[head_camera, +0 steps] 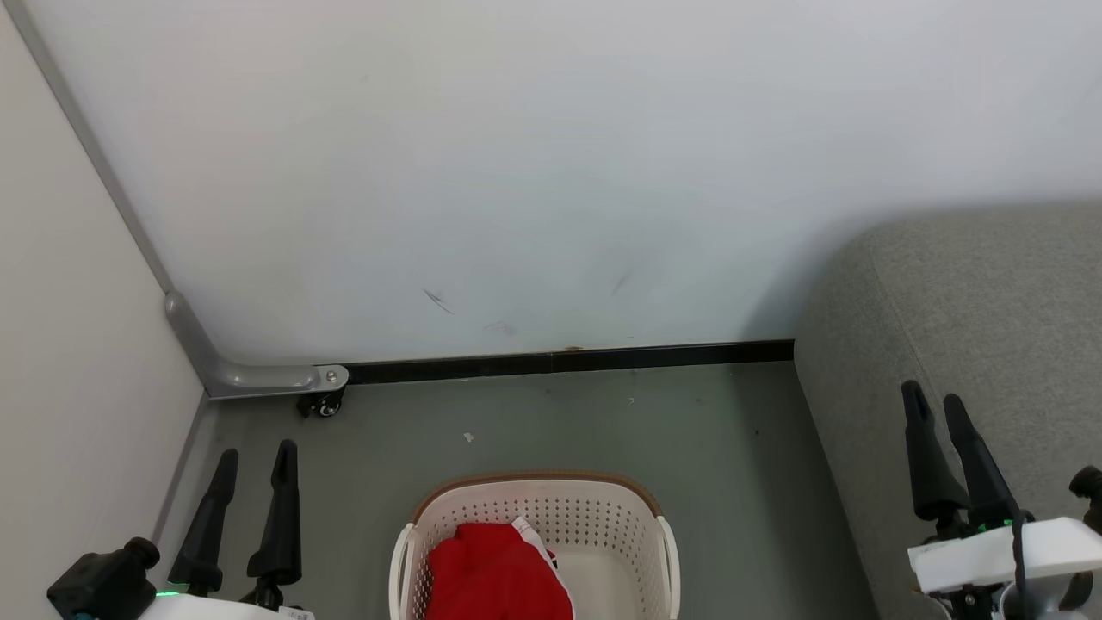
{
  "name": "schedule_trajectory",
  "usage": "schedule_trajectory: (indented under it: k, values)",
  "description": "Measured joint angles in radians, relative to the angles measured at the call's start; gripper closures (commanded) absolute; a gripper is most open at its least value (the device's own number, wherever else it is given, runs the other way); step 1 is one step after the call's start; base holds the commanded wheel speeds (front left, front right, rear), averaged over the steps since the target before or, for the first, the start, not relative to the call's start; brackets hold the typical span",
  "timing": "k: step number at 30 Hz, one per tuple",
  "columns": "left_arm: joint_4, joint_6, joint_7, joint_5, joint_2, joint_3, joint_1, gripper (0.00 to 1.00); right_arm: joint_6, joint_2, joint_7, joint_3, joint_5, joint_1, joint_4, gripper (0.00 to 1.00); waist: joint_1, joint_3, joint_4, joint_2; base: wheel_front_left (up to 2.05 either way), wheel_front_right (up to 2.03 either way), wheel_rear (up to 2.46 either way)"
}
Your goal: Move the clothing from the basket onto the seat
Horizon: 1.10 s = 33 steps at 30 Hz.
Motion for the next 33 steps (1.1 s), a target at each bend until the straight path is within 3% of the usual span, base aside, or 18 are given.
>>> schedule_trajectory:
  k: [16, 23, 33]
  values:
    - [-0.011, 0.069, -0.058, 0.294, 0.005, -0.075, 0.025, 0.0, 0.0, -0.002, -0.058, 0.008, -0.271, 0.037, 0.002, 0.0, -0.0004, -0.003, -0.006, 0.0, 0.0, 0.0, 0.0]
    - [0.053, 0.103, -0.079, 0.36, 0.007, -0.128, 0.069, 0.0, 0.0, -0.004, -0.08, 0.014, -0.357, 0.055, 0.031, 0.0, -0.0005, -0.009, -0.009, 0.0, 0.0, 0.0, 0.0]
    - [0.098, 0.133, -0.079, 0.346, 0.009, -0.144, 0.068, 0.0, 0.0, -0.005, -0.08, 0.039, -0.419, 0.077, 0.105, 0.0, -0.0006, -0.012, -0.011, 0.0, 0.0, 0.0, 0.0]
